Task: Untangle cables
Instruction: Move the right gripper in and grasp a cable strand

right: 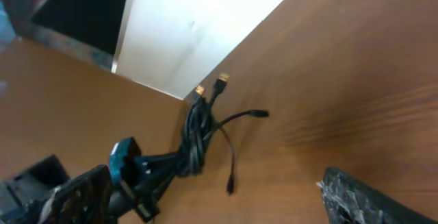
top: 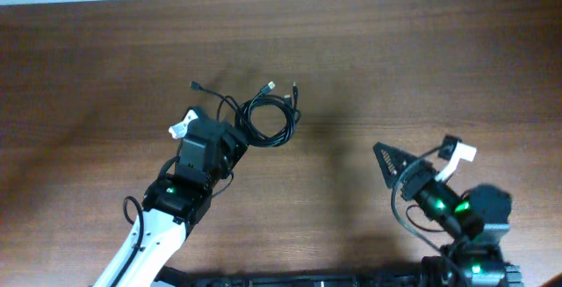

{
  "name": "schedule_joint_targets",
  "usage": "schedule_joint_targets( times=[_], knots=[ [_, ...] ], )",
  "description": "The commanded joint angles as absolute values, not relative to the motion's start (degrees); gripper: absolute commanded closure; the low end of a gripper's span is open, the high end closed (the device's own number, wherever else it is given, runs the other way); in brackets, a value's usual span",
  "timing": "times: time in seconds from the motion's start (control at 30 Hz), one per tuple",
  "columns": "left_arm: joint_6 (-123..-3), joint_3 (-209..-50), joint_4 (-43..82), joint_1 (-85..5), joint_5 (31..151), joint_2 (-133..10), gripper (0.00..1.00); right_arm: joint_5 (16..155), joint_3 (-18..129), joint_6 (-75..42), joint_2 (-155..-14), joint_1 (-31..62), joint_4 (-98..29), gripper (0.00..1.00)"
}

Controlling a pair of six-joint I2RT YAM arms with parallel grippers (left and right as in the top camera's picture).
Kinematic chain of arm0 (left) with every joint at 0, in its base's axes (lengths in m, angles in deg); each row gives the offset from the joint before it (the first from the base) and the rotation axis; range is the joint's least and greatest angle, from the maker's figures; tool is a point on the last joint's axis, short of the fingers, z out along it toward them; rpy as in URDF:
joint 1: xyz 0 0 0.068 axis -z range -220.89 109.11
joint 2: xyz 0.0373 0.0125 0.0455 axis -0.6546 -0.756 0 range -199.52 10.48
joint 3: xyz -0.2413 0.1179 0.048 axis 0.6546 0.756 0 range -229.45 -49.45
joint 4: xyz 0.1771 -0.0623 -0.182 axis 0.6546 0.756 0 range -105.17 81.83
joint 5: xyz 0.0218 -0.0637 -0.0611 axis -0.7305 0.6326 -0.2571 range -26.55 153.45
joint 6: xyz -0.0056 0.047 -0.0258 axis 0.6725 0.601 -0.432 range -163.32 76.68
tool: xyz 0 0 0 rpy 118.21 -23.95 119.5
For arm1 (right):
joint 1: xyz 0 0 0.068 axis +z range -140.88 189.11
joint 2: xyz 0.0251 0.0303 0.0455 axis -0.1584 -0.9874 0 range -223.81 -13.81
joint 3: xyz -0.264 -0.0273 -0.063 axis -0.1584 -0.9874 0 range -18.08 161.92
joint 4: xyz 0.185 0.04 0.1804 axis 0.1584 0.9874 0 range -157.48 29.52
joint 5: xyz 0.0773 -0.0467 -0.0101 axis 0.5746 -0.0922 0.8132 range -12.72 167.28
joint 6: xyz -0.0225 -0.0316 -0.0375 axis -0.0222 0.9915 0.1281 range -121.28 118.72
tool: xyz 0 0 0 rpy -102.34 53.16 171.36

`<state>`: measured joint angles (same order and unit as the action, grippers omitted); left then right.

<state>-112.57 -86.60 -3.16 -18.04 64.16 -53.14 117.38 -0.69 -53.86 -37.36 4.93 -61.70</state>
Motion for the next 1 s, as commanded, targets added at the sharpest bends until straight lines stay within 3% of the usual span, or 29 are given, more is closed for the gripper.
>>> schedule_joint_targets(
  times=[0.0, 0.13, 0.23, 0.43, 0.67, 0.8, 0.9, 0.97],
  knots=[
    [-119.3, -87.2, -4.1, -18.2, 67.5, -52.8, 1.0, 128.2, 7.1, -47.8, -48.3, 5.4, -61.9, 0.01],
    [-135.6, -87.2, -4.0, -18.2, 72.3, -52.8, 1.0, 130.7, 8.9, -42.5, -56.0, 10.0, -62.3, 0.05],
    [-142.4, -87.2, -4.0, -18.2, 74.7, -52.8, 1.0, 129.9, 8.9, -38.0, -60.4, 16.0, -62.6, 0.2],
    [-142.9, -87.2, -3.7, -18.2, 82.2, -52.8, 1.0, 119.1, 8.9, -34.3, -67.7, 28.7, -66.1, 0.21],
    [-142.9, -87.2, 4.7, -18.2, 84.1, -52.8, 1.0, 107.8, 8.9, -34.1, -73.0, 35.5, -74.8, 0.25],
    [-142.9, -87.2, 4.9, -18.2, 86.9, -52.8, 1.0, 104.4, 8.9, -34.1, -76.3, 38.9, -75.3, 0.32],
    [-142.9, -87.2, 4.9, -18.2, 87.9, -52.8, 1.0, 104.3, 8.9, -34.1, -77.6, 40.1, -75.5, 0.46],
    [-142.9, -87.2, 4.9, -18.2, 88.5, -52.8, 1.0, 104.0, 8.9, -34.1, -77.6, 40.2, -75.8, 0.49]
  ],
)
